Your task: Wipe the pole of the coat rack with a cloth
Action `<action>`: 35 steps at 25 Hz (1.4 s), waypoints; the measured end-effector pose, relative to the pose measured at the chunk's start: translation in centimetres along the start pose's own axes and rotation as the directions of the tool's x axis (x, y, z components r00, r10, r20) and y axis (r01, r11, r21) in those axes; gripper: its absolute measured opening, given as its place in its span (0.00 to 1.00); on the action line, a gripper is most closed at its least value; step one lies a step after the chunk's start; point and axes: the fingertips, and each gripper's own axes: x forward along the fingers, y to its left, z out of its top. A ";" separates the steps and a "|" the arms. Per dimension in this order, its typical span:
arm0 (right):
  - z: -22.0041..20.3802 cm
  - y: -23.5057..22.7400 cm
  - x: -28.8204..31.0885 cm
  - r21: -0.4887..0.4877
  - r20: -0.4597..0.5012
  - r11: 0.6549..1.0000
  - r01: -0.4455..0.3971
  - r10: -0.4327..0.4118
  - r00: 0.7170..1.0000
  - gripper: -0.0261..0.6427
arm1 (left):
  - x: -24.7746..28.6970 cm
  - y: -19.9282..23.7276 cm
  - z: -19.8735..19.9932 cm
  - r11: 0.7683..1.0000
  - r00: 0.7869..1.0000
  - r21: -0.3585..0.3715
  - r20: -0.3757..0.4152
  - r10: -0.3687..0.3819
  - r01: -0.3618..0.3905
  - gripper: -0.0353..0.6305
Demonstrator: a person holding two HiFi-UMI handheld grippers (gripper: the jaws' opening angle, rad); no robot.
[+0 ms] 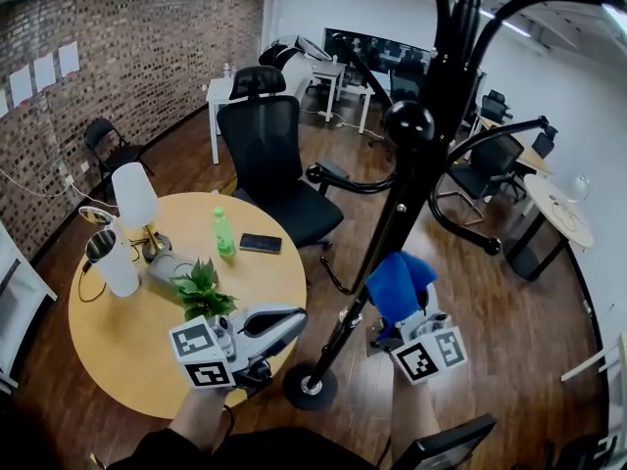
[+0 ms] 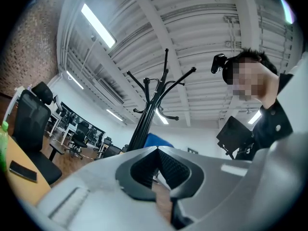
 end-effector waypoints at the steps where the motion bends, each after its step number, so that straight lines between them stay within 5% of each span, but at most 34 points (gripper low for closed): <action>1: 2.2 0.8 0.8 -0.041 0.041 0.999 -0.017 0.019 0.999 0.08 | -0.2 -0.1 0.3 1.000 1.000 0.004 0.009 0.001 -0.001 0.06; 6: 10.0 5.9 4.0 -0.261 0.157 0.962 -0.076 0.120 0.980 0.08 | -1.3 -0.4 1.9 1.000 0.998 0.023 0.058 0.017 -0.018 0.06; 12: 9.8 6.1 6.1 -0.396 0.172 0.915 0.082 -0.014 0.985 0.08 | -3.8 0.1 3.1 0.999 0.994 0.037 0.103 0.029 -0.033 0.06; 23: -3.7 2.2 -1.1 -0.295 -0.100 0.949 0.115 -0.150 0.984 0.08 | -4.5 0.5 2.1 1.000 0.999 0.000 0.043 0.024 -0.024 0.06; 31: -16.2 0.0 -6.8 -0.130 -0.429 0.978 0.163 -0.204 0.880 0.08 | -3.4 0.2 0.1 0.999 1.000 -0.053 0.011 -0.012 0.012 0.06; 35: -17.2 1.3 -7.9 -0.064 -0.466 0.984 0.167 -0.177 0.867 0.08 | -3.2 -0.1 -0.1 0.998 1.000 -0.066 0.013 -0.023 0.024 0.06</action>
